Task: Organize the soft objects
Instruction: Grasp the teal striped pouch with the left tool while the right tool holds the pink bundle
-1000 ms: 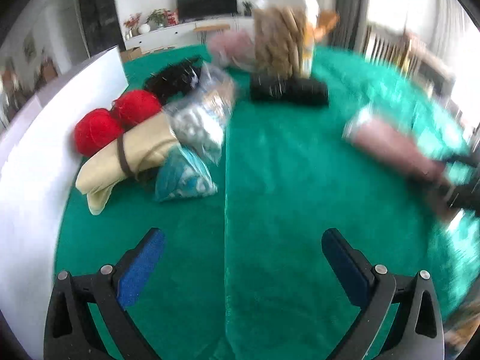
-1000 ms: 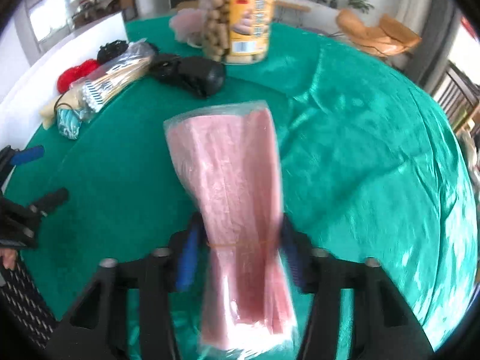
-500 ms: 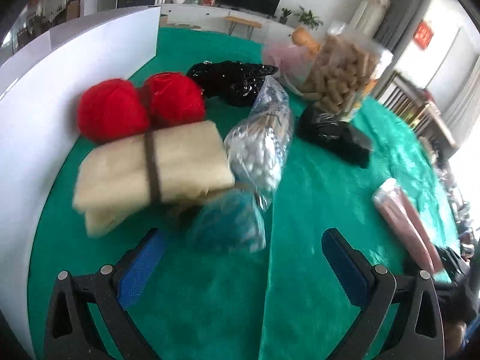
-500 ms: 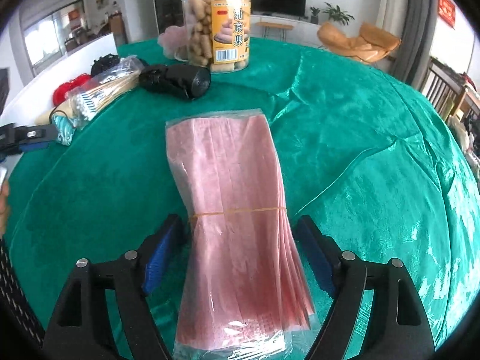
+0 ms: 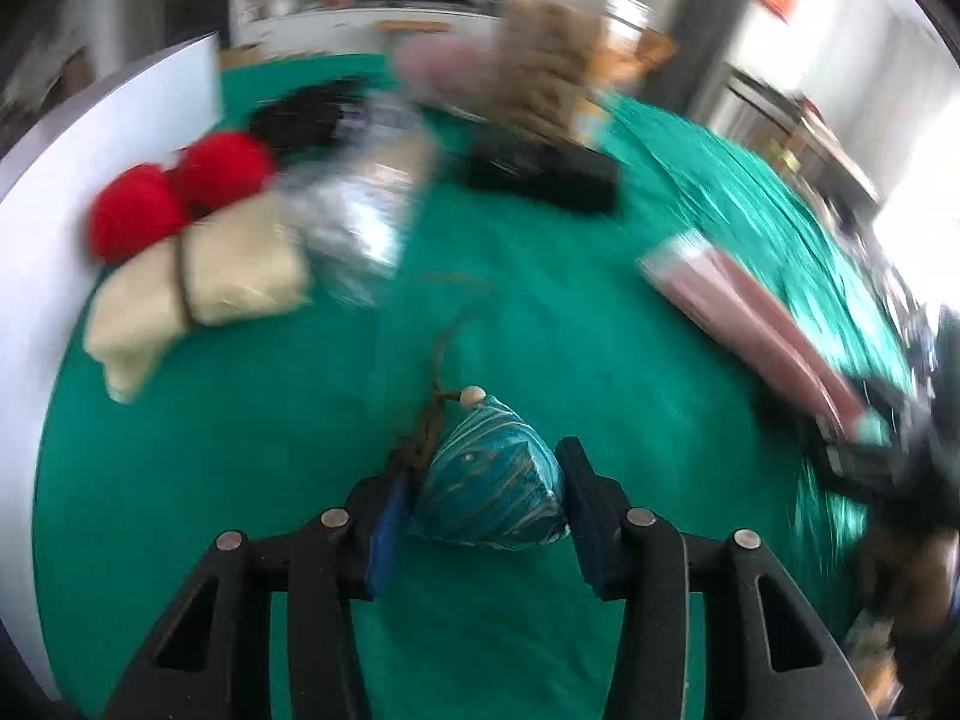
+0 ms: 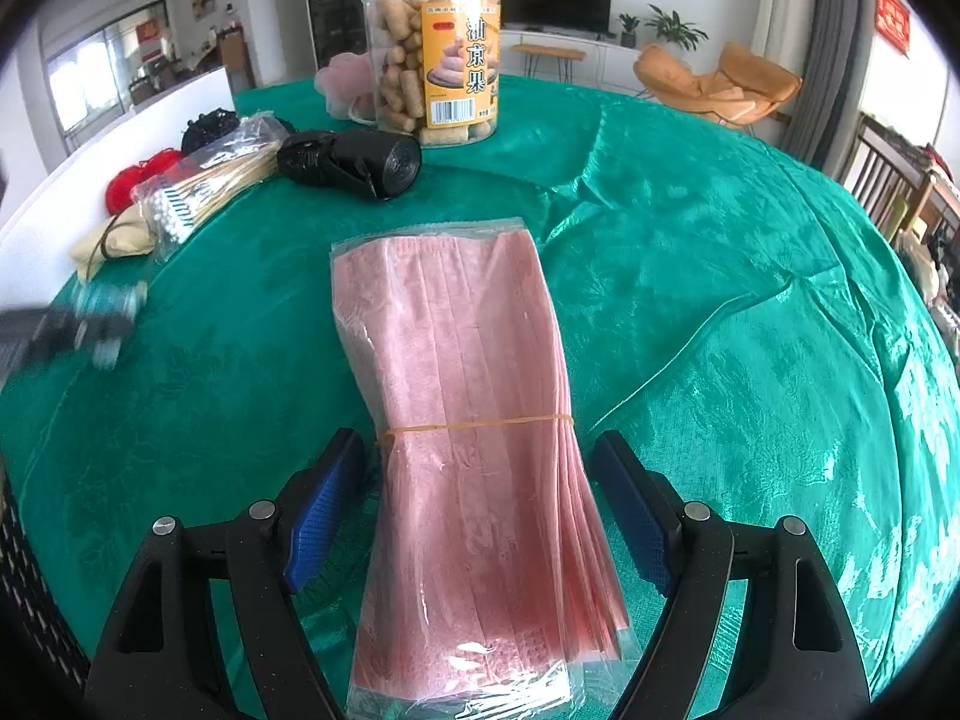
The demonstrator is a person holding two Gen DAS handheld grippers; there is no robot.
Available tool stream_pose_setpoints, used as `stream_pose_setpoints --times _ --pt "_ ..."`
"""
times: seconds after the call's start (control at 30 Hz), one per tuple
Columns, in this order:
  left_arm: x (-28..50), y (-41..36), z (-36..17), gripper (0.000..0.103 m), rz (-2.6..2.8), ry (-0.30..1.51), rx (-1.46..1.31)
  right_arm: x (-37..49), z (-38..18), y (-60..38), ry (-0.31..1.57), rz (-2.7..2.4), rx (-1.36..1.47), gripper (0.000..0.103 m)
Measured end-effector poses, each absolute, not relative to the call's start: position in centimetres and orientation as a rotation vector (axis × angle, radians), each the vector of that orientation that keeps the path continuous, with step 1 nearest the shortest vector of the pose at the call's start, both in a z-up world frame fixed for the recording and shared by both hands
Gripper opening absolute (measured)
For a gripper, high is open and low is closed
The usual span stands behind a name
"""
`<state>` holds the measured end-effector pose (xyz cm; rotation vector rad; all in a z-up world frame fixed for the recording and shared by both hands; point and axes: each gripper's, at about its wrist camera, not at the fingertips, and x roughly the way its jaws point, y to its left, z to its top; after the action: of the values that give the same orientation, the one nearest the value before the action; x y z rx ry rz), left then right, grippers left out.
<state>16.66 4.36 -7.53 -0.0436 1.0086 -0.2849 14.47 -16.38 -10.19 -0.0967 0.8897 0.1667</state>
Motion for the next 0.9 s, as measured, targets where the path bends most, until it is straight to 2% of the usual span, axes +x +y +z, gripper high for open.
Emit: stream_pose_setpoints --times 0.03,0.07,0.1,0.13,0.27,0.4,0.9 --pt "16.0 3.6 -7.6 0.066 -0.275 0.988 0.001 14.5 -10.2 -16.4 0.89 0.167 -0.097 0.081" --pt "15.9 3.1 -7.8 0.074 -0.271 0.983 0.027 14.4 -10.2 -16.4 0.89 0.168 -0.097 0.081" --pt "16.0 2.6 -8.0 0.088 -0.261 0.988 0.057 14.5 -10.2 -16.4 0.89 0.168 -0.097 0.081" --pt "16.2 2.4 -8.2 0.091 -0.237 0.998 0.085 14.4 -10.2 -16.4 0.89 0.168 -0.097 0.081" --pt "16.3 2.4 -8.5 0.093 -0.217 0.992 0.111 14.4 -10.2 -16.4 0.889 0.168 -0.097 0.081" --pt "16.6 2.0 -9.1 0.103 -0.204 1.0 0.113 14.4 -10.2 -16.4 0.889 0.168 -0.097 0.081" --pt "16.2 2.2 -9.1 0.103 -0.203 0.984 0.104 14.4 -10.1 -16.4 0.889 0.168 -0.096 0.081"
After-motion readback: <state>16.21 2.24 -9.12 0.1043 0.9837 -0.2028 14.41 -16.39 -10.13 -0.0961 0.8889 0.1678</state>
